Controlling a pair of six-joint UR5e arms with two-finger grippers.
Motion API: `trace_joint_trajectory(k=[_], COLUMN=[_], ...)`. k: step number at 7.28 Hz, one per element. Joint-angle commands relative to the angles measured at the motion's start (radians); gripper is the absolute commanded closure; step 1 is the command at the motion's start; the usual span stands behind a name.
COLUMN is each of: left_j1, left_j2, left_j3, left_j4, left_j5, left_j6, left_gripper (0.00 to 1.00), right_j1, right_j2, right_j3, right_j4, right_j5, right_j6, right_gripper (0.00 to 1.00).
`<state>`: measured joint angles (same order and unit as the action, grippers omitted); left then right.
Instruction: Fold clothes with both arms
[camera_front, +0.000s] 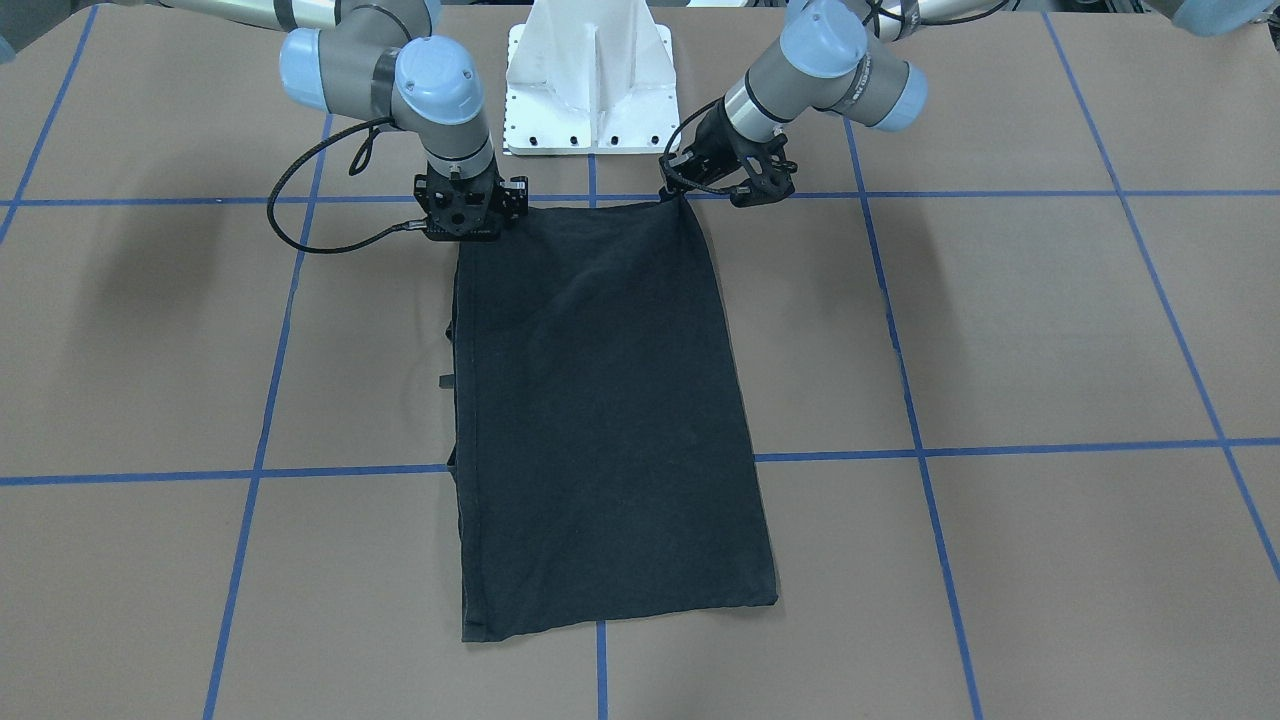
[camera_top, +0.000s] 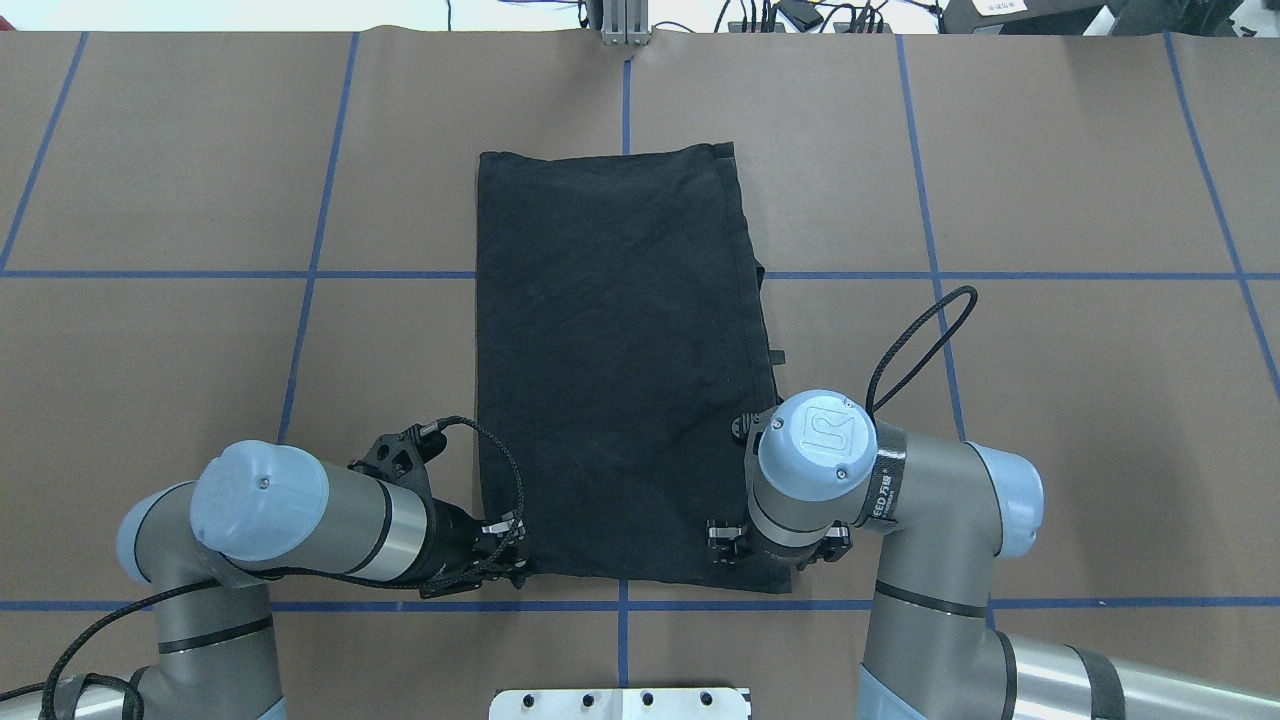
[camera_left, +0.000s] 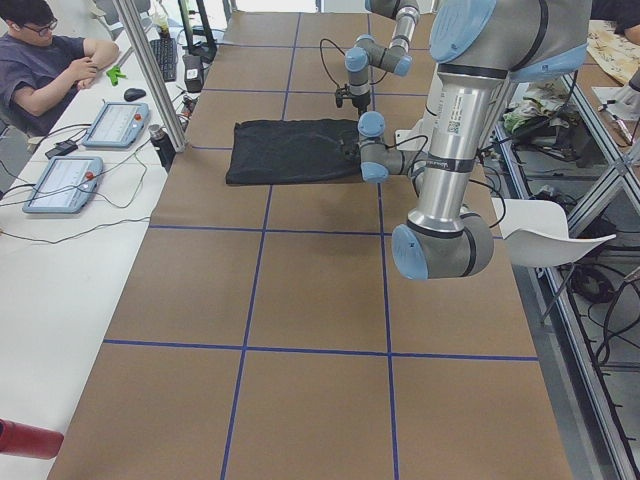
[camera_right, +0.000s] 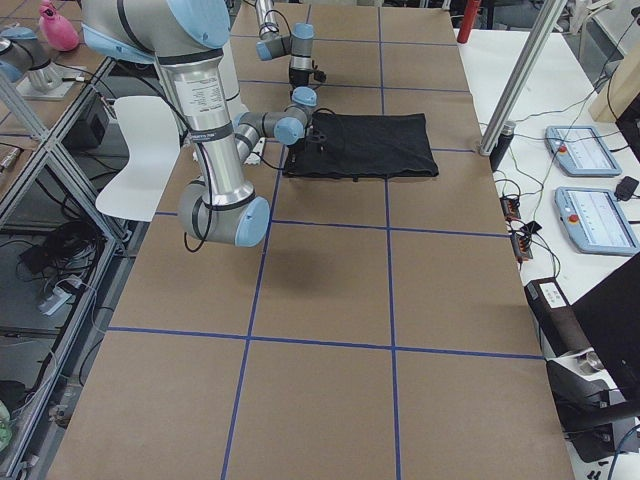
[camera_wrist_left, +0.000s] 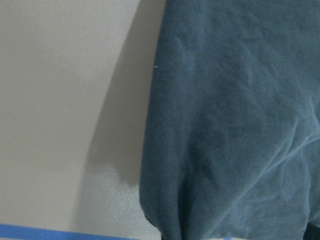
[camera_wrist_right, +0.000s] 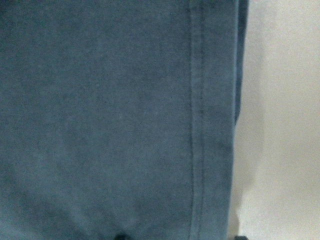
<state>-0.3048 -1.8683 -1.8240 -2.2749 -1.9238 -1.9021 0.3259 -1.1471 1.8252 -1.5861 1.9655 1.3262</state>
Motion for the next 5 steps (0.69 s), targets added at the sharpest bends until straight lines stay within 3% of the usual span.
trace_joint_trajectory(k=[1,2,4,5], left_j1=[0.0,0.0,0.0,-0.002], left_j2=[0.001,0.001,0.001,0.001], left_j3=[0.0,0.0,0.002,0.003], left_j4=[0.0,0.0,0.0,-0.001], left_j5=[0.0,0.0,0.0,0.0], left_j6=[0.0,0.0,0.0,0.0], left_gripper=[1.0,1.0,1.0,1.0], right_j1=[-0.001,-0.002,-0.01,-0.011], right_j2=[-0.003,-0.003,-0.003,-0.003], right_j3=[0.0,0.0,-0.001,0.0], right_j4=[0.0,0.001,0.001,0.001], right_j5=[-0.001,-0.001,-0.005,-0.007], right_j6=[0.005,0.007,0.01,0.01], right_gripper=[0.28,0.32,0.5,0.64])
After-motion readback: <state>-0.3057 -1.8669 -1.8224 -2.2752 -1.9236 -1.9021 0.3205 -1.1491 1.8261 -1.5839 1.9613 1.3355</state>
